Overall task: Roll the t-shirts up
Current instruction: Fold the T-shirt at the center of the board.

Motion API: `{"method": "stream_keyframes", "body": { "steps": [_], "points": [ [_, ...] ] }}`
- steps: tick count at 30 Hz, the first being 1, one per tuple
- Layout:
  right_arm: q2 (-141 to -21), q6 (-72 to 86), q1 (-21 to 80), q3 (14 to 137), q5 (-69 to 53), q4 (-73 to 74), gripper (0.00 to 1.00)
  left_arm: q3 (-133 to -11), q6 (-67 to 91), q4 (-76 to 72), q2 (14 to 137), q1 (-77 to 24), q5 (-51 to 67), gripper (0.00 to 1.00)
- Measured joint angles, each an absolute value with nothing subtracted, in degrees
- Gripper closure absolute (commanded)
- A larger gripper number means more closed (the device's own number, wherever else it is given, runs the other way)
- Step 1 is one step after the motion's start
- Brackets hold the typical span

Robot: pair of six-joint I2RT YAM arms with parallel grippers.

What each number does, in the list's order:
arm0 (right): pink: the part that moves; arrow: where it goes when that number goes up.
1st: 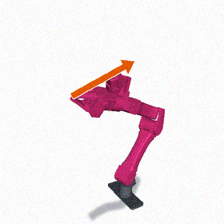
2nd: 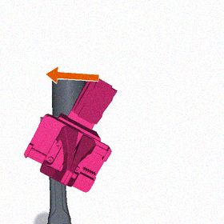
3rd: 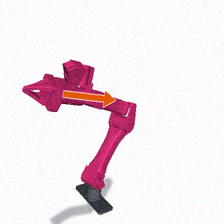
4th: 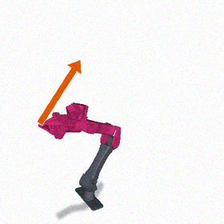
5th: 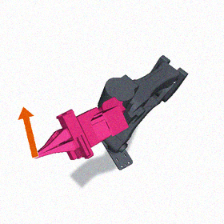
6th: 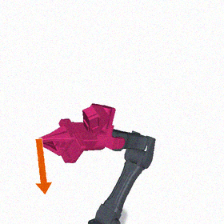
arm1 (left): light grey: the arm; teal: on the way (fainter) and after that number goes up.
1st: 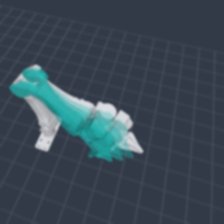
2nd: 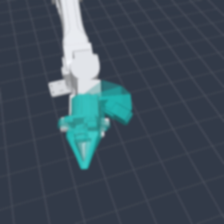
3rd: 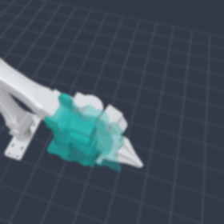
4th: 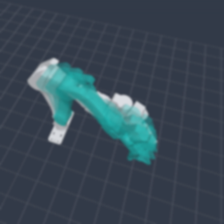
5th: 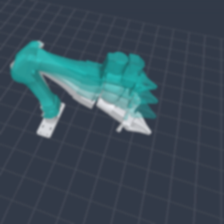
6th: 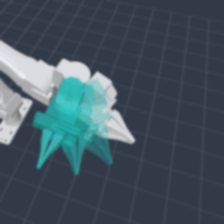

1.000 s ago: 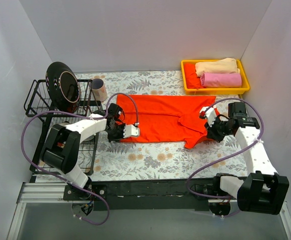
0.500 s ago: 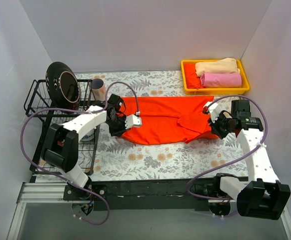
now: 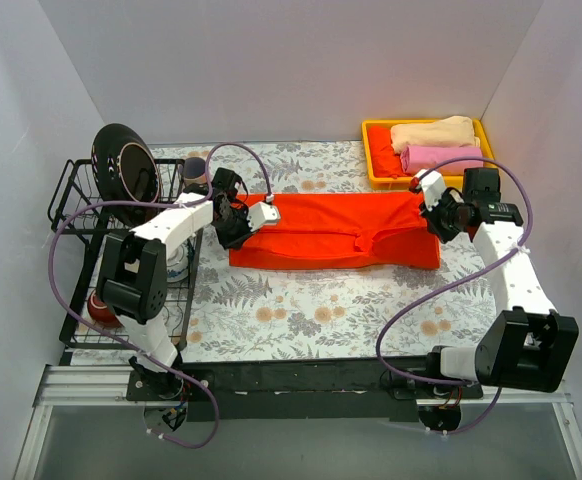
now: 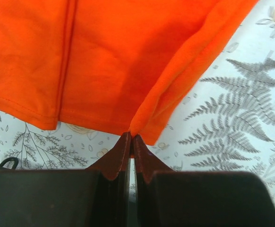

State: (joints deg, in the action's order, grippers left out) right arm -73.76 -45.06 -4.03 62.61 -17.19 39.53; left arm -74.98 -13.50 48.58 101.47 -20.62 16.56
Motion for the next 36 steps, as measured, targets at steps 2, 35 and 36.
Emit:
{"method": "stream_keyframes", "body": {
  "steps": [2, 35, 36],
  "points": [
    [-75.1, -45.1, -4.1, 63.6, -16.6, 38.4, 0.99, -75.4, -13.1, 47.5, 102.8, -20.1, 15.9, 1.0],
    [-101.4, -45.6, -4.1, 84.2, -15.2, 32.3, 0.99, -92.7, -7.6, 44.8, 116.1, -17.5, 9.6, 1.0],
    [-101.7, -45.6, -4.1, 84.4, -15.2, 32.2, 0.99, -92.9, -7.6, 44.8, 116.1, -17.5, 9.5, 1.0]
  ]
}}
